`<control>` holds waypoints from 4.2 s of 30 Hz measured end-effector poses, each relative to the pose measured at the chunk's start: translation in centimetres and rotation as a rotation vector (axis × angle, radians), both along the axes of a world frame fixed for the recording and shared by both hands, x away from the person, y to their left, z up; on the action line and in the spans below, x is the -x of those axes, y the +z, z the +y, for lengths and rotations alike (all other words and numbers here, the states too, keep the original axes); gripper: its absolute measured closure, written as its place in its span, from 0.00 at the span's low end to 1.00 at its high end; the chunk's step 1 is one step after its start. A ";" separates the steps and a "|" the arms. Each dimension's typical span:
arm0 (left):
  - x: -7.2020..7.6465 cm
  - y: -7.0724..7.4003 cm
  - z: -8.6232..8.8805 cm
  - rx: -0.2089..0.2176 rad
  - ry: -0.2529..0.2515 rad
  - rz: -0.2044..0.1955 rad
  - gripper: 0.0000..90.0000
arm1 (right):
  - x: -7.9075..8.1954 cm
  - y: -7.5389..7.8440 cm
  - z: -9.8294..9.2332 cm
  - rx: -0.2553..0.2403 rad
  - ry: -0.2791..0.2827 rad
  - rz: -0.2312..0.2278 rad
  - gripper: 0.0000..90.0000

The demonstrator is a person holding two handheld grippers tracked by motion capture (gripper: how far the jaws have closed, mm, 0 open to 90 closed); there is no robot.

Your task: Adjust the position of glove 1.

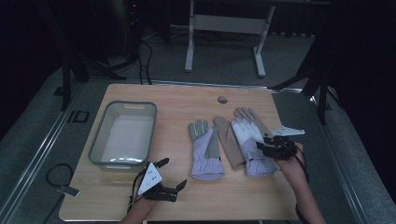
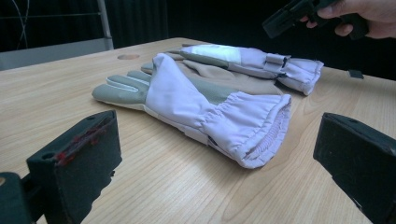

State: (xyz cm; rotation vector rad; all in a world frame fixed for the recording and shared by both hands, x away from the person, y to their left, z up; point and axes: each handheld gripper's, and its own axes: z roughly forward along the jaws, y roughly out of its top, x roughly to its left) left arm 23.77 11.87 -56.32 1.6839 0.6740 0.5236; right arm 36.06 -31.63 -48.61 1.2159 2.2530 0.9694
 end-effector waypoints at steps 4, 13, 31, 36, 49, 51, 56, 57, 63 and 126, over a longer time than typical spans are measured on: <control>0.0 0.0 0.0 0.000 0.001 0.000 0.01 | -0.7 -0.4 -1.1 0.010 0.014 0.041 0.62; 0.0 0.0 0.0 0.001 0.001 0.003 0.01 | -2.1 -2.4 0.0 0.002 0.066 0.088 0.62; 0.0 0.0 0.0 0.000 -0.001 0.005 0.01 | -1.7 -4.6 1.2 0.017 0.039 0.057 0.85; 0.0 0.0 0.0 -0.001 0.000 0.004 0.01 | -1.0 -3.5 0.8 -0.029 0.033 0.048 0.88; 0.0 0.0 0.0 -0.001 0.003 0.003 0.01 | 0.4 3.1 -0.1 -0.127 0.031 -0.016 0.90; 0.0 0.0 0.0 -0.001 0.003 0.003 0.01 | 0.4 3.6 0.0 -0.133 0.041 -0.017 0.90; 0.0 0.0 0.0 -0.002 0.005 0.005 0.01 | 0.6 6.1 1.3 -0.140 0.059 -0.032 0.90; 0.0 0.0 0.0 -0.002 0.005 0.005 0.01 | 0.7 6.5 1.7 -0.143 0.059 -0.037 0.90; 0.0 0.0 0.0 -0.002 0.009 0.001 0.01 | 1.1 8.7 4.9 -0.177 0.078 -0.034 0.90; -0.7 2.2 -0.5 -0.008 0.063 0.106 0.01 | 1.2 -0.1 12.4 -0.188 0.294 0.061 0.18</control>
